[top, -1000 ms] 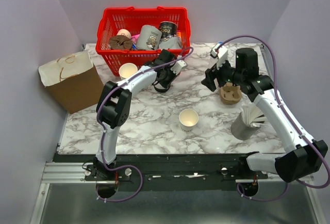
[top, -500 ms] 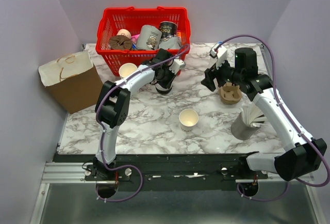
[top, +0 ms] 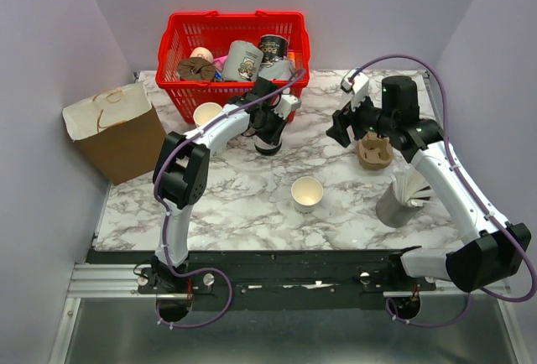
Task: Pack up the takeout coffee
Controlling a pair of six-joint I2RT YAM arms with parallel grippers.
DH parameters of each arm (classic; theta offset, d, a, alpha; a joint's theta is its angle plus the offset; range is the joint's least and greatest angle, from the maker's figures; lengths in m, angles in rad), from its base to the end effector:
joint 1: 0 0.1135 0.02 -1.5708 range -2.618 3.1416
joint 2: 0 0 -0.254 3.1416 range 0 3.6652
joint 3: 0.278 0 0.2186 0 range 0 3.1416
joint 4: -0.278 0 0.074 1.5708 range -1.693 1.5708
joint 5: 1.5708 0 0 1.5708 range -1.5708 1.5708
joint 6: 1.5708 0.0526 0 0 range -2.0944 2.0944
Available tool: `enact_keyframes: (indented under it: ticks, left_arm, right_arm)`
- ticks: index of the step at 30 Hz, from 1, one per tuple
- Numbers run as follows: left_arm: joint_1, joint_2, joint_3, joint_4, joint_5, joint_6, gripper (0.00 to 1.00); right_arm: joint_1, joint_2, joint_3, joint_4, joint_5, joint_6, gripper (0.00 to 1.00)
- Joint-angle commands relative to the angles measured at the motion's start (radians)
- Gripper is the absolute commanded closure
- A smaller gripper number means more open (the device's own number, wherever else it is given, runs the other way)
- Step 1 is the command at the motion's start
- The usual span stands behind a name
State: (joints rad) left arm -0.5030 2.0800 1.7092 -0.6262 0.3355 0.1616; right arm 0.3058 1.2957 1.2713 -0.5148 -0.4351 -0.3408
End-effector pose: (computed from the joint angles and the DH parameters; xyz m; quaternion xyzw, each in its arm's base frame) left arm 0.3672 -0.2218 0.2112 0.3532 0.8785 -0.2052 0.2477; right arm 0.2480 0.1015 0.3503 -0.3708 0.7716 0.1793 0.4848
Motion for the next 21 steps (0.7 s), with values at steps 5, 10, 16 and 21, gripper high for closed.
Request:
enact_keyframes:
  ticks: [5, 10, 16, 21]
  left_arm:
    - [0.011, -0.037, 0.04, 0.023, 0.037, -0.04, 0.8]
    - [0.014, -0.038, 0.041, 0.023, 0.036, -0.048, 0.86]
    - [0.02, -0.044, 0.05, 0.025, 0.042, -0.056, 0.93]
    - [0.03, -0.064, 0.069, 0.02, 0.045, -0.059, 0.98]
  right_arm:
    - [-0.004, 0.004, 0.022, 0.009, -0.022, 0.006, 0.19]
    - [-0.005, -0.001, 0.016, 0.012, -0.022, 0.008, 0.19]
    - [-0.005, 0.004, 0.014, 0.016, -0.025, 0.013, 0.19]
    - [-0.004, 0.008, 0.016, 0.019, -0.03, 0.014, 0.19]
